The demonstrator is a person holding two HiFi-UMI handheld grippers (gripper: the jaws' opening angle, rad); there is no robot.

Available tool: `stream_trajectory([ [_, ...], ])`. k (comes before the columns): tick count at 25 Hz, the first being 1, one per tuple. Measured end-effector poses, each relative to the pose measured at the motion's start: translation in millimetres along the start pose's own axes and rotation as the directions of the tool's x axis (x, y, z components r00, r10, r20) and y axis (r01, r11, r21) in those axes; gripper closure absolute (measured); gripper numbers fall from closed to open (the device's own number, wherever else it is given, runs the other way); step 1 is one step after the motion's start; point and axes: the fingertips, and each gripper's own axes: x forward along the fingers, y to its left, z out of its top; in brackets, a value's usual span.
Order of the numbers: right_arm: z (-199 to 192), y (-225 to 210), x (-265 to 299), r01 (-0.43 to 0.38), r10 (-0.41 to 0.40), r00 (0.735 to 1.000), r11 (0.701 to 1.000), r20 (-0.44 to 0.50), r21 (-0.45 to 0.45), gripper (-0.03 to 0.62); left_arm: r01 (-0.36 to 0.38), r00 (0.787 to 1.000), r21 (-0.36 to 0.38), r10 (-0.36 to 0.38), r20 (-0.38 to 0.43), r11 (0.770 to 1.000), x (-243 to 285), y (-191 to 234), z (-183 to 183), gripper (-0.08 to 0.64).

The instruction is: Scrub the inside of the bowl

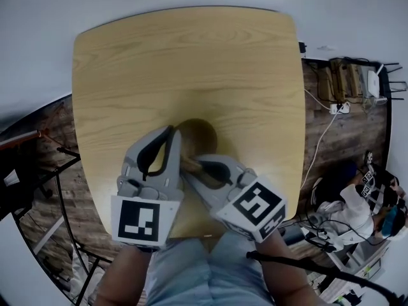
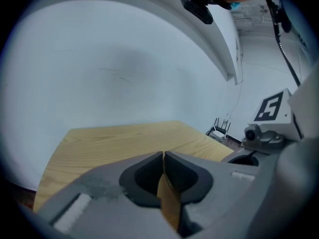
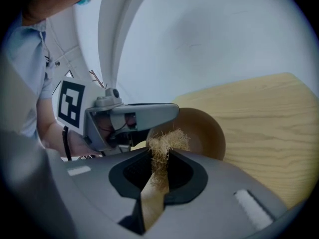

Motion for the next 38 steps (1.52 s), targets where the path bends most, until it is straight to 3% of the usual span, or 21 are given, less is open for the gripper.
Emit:
stream_trajectory([
  [11, 8, 25, -38, -0.051, 0.05, 0.995, 0.999, 0.089, 0.006, 0.532, -0.036, 0.999, 0.101, 0.036, -0.002, 0.994, -11, 10, -3, 0.525],
  [15, 16, 21, -62, 0.001, 0.001, 0.991, 1.0, 0.133, -0.014, 0.532, -0.036, 0.999, 0.13, 0.037, 0.0, 0.991, -12, 6, 0, 0.526],
  [20, 26, 8, -83, 0.126, -0.116, 0.982, 0.99, 0.148, -0.066, 0.532, -0.033, 0.999, 0.141, 0.034, -0.006, 0.989, -15, 1, -1, 0.526],
  [24, 26, -1, -87, 0.184, -0.169, 0.976, 0.978, 0.137, -0.101, 0.532, -0.024, 1.0, 0.139, 0.026, -0.012, 0.99, -15, -3, -4, 0.526],
  [31, 23, -7, -67, 0.181, -0.17, 0.981, 0.976, 0.098, -0.124, 0.532, -0.001, 1.0, 0.126, 0.002, -0.01, 0.992, -11, -10, -4, 0.526],
  [38, 21, -25, -42, 0.21, -0.211, 0.977, 0.952, 0.022, -0.221, 0.532, 0.025, 0.999, 0.081, -0.023, -0.028, 0.996, -10, -13, -4, 0.526],
])
